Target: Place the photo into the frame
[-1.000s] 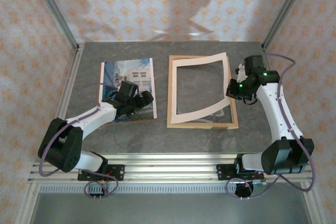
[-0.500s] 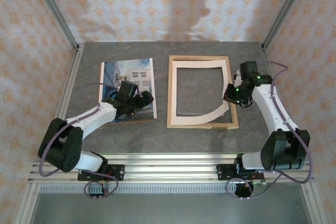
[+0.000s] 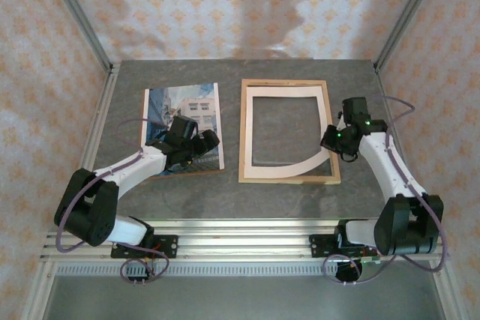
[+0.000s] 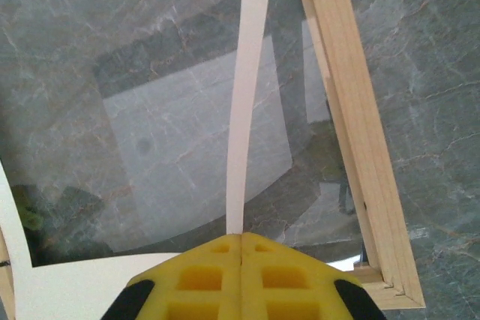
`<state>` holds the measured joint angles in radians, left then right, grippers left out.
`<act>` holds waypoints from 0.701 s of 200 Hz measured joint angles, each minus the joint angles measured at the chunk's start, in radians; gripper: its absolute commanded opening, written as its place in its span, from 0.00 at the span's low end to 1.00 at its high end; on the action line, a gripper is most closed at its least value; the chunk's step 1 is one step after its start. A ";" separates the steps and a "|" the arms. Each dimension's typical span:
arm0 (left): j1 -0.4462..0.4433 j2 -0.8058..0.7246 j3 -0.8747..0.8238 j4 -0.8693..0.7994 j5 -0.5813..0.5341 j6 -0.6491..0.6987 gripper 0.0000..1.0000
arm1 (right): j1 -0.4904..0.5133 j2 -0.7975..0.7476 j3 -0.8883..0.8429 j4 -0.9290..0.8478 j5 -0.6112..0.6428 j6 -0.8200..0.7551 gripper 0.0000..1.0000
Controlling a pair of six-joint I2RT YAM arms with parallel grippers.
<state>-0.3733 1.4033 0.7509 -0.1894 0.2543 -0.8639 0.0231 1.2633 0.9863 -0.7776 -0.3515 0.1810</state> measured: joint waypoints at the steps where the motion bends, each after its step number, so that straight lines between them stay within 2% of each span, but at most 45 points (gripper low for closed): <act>1: 0.000 0.000 0.000 0.000 0.000 0.000 1.00 | 0.000 -0.002 -0.001 0.002 0.000 0.001 0.00; 25: 0.000 0.000 -0.002 0.000 0.000 0.000 1.00 | 0.000 -0.045 -0.014 0.055 -0.005 0.003 0.00; 140: 0.000 0.000 -0.008 0.000 0.000 -0.001 1.00 | 0.000 -0.031 -0.040 0.140 -0.077 0.003 0.00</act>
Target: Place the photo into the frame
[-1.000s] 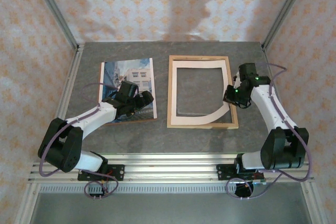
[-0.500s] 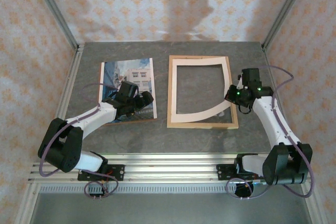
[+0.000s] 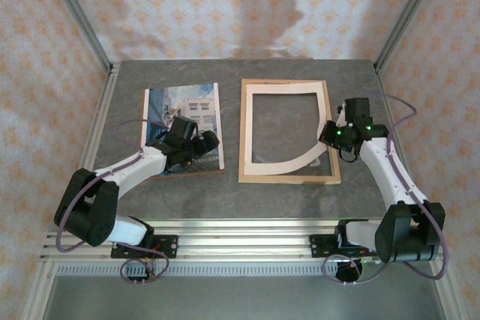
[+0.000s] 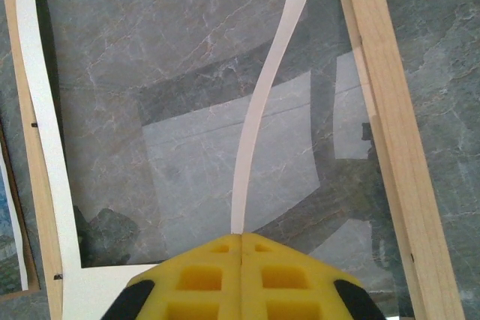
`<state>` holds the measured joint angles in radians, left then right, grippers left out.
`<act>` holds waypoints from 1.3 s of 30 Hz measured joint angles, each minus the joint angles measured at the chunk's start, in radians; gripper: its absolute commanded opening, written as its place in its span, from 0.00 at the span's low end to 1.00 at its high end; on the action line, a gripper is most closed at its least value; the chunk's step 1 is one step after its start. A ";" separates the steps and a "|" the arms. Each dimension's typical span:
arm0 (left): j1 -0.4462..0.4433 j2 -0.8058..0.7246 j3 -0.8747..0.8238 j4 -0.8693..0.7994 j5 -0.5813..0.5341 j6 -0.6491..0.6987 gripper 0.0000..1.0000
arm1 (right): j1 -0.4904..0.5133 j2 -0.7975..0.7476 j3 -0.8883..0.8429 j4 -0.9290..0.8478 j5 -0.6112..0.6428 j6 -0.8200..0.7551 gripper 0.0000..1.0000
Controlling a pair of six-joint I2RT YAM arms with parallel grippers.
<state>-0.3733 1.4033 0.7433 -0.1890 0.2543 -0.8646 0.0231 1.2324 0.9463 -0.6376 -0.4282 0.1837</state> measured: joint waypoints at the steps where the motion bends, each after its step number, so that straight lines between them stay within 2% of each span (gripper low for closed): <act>1: 0.000 0.000 0.000 0.000 0.000 0.000 1.00 | 0.000 0.002 -0.003 0.004 -0.008 0.000 0.01; 4: 0.000 0.000 -0.002 0.000 0.000 0.000 1.00 | 0.000 0.003 -0.006 0.007 -0.019 -0.001 0.13; 9: 0.000 0.000 -0.018 0.001 0.000 0.000 1.00 | 0.000 0.003 -0.008 0.010 -0.024 -0.002 0.20; 17: 0.000 0.000 -0.019 0.002 0.000 -0.002 1.00 | 0.000 0.003 -0.021 0.006 0.026 0.003 0.52; 20: 0.000 0.000 -0.019 0.002 0.000 -0.002 1.00 | 0.000 0.007 -0.021 0.003 0.055 0.006 0.61; 28: 0.000 0.000 -0.019 0.002 0.000 -0.002 1.00 | 0.000 0.087 -0.021 -0.017 0.145 0.015 0.90; 37: 0.000 0.000 -0.019 0.000 0.000 -0.002 1.00 | 0.000 0.097 -0.021 -0.023 0.174 0.018 0.91; 39: 0.000 0.000 -0.018 0.000 0.000 -0.002 1.00 | 0.000 0.097 -0.021 -0.023 0.169 0.019 0.96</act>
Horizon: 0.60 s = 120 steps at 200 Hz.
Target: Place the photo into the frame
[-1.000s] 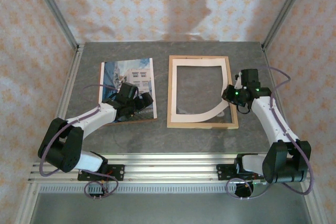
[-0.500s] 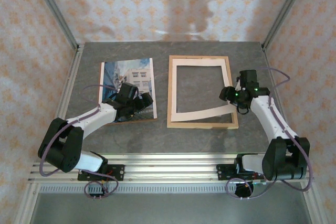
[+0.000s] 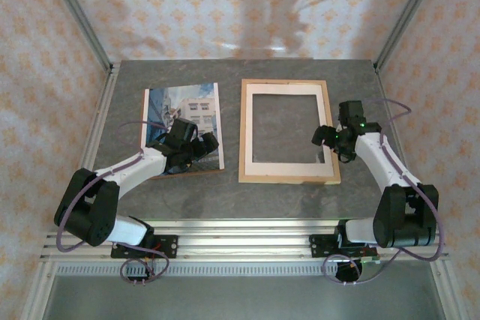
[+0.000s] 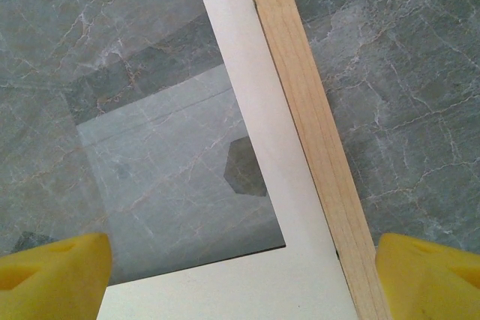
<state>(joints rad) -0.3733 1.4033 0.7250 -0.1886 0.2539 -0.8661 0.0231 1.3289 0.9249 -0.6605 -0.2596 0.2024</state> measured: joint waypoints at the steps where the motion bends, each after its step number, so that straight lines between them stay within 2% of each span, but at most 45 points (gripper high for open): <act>1: 0.000 0.000 0.000 0.000 0.000 0.000 1.00 | 0.000 0.000 0.000 0.000 0.000 0.000 0.98; 33: 0.000 0.000 0.001 -0.001 0.000 0.002 1.00 | 0.015 0.000 0.000 0.010 -0.036 0.011 1.00; 51: 0.000 0.000 0.014 -0.021 -0.009 0.016 1.00 | 0.078 0.000 0.003 0.030 -0.049 0.034 0.99; 69: 0.009 -0.007 0.042 -0.059 -0.029 0.054 1.00 | 0.187 0.002 0.012 0.070 -0.056 0.070 1.00; 92: 0.067 -0.056 0.048 -0.096 -0.035 0.089 1.00 | 0.327 0.031 0.046 0.132 -0.062 0.122 0.91; 120: 0.162 -0.135 0.021 -0.106 -0.049 0.113 1.00 | 0.478 0.127 0.127 0.195 -0.050 0.188 0.74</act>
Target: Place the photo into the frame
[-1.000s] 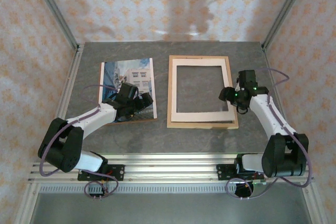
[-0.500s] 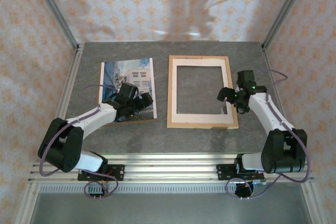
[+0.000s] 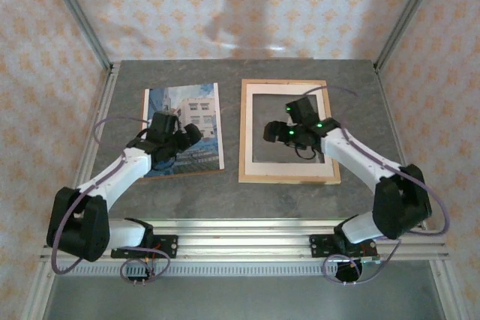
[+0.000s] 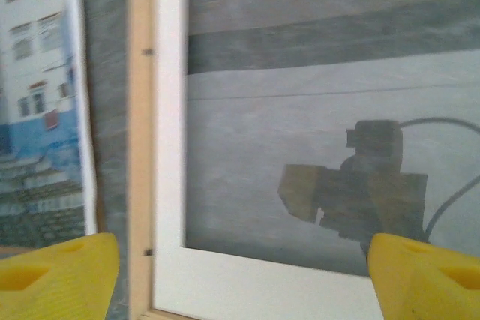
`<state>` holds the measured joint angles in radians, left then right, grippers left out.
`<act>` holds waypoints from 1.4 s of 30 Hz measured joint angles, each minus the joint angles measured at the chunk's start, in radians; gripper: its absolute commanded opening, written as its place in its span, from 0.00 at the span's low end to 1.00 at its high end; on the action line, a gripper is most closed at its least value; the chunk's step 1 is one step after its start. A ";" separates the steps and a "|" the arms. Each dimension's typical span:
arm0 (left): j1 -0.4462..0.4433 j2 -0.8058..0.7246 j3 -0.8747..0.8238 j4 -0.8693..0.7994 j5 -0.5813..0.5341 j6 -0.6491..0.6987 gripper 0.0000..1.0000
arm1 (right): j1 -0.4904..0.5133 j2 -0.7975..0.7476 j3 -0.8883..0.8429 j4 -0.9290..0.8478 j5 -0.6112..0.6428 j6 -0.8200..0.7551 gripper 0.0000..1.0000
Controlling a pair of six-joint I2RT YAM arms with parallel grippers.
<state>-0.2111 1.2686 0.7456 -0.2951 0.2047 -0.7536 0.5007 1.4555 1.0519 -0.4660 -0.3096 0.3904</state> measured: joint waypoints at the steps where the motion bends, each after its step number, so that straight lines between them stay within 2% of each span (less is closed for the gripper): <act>1: 0.019 -0.013 -0.014 0.000 -0.003 0.004 1.00 | 0.032 0.028 0.024 0.008 0.008 0.014 0.73; 5: 0.063 -0.019 -0.068 0.000 -0.003 0.012 1.00 | 0.161 0.163 0.142 0.037 0.023 0.052 0.53; 8: 0.070 -0.008 -0.090 0.001 -0.002 0.015 1.00 | 0.230 0.267 0.232 0.044 0.026 0.077 0.43; 10: 0.070 0.012 -0.098 0.011 0.002 0.015 1.00 | 0.265 0.344 0.300 0.045 0.026 0.095 0.40; 16: 0.089 0.071 -0.100 0.037 0.026 0.019 1.00 | 0.338 0.571 0.494 0.013 0.064 0.135 0.38; 22: 0.090 0.090 -0.122 0.069 0.047 0.019 1.00 | 0.342 0.674 0.568 -0.014 0.128 0.172 0.39; 30: 0.090 0.090 -0.153 0.114 0.053 0.019 1.00 | 0.341 0.746 0.597 -0.012 0.135 0.197 0.39; 42: 0.090 0.096 -0.154 0.129 0.055 0.019 1.00 | 0.340 0.735 0.575 0.048 0.101 0.209 0.39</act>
<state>-0.1215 1.3643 0.5915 -0.1665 0.2592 -0.7345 0.8410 2.1902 1.6264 -0.4179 -0.2089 0.5995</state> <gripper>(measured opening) 0.998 0.387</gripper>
